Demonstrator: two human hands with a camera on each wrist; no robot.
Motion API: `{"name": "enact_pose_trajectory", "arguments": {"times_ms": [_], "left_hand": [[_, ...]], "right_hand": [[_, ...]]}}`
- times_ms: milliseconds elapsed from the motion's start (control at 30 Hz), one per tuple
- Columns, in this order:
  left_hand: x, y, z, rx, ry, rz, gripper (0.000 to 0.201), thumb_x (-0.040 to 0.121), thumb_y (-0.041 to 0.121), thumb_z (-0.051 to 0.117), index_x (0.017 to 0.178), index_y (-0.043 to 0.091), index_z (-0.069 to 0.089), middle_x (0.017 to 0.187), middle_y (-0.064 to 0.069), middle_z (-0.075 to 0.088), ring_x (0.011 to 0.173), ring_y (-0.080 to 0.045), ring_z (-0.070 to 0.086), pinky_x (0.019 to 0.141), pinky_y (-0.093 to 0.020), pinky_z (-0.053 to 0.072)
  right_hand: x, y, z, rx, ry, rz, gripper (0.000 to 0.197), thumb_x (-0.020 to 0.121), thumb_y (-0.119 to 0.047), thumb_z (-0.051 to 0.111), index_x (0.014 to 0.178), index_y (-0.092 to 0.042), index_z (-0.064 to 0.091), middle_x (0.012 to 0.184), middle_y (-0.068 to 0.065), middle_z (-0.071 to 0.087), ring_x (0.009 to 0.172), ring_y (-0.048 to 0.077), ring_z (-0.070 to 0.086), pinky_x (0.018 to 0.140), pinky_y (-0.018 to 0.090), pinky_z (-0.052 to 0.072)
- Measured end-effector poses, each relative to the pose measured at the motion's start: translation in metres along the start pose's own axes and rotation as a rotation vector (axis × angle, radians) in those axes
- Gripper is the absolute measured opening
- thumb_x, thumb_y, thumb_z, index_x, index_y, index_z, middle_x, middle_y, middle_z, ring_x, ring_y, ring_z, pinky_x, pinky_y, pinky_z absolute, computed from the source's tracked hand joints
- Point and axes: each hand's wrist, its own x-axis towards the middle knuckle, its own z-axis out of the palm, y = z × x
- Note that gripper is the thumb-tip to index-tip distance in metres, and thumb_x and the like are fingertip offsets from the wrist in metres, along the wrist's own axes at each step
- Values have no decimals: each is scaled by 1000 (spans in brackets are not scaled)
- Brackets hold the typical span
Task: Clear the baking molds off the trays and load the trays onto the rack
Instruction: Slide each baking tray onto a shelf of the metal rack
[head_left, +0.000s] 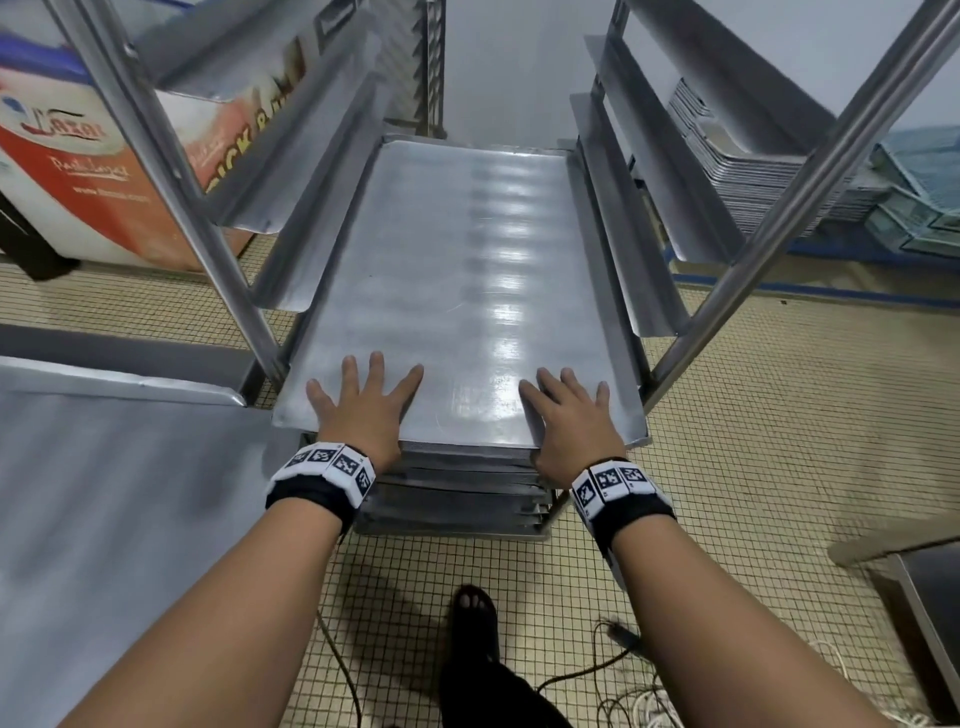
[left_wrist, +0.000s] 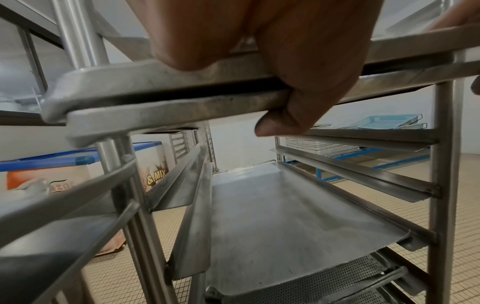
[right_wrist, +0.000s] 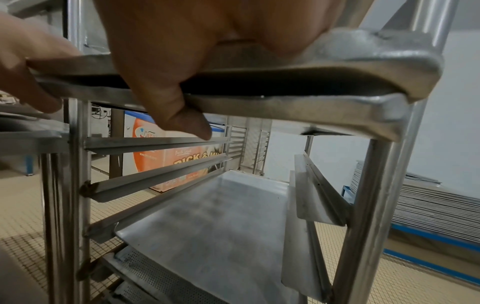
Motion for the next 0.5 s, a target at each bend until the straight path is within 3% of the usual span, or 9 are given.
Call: {"name": "enact_pose_trajectory", "arguments": {"times_ms": [133,333,500], "left_hand": [[26,-1,-8,5,17,2,112,79,12,67,147,51,-13,163,-6,-14,149,-38,-13,110,-72,6],[38,-2,-11,11,24,11,110,79,22,71,148,50,-10,163,-5,-10,149,-38,-10,110,-72,8],[52,2,-23,6,29,18,109,78,16,69,148,49,-8,163,-5,-7,149,-39,-8,110,-73,8]], "right_hand": [[22,6,-2,-14,-2,9,87,73,-27,75,145,-28,27,156,-1,23,147,30,14,114,66,12],[35,10,-1,-50,-16,4,87,73,-30,73,146,-26,26,156,1,23,147,32,15,114,66,15],[52,22,-11,-69,1,-23,84,70,-30,74,142,-25,30,151,0,29,143,31,21,112,64,20]]}}
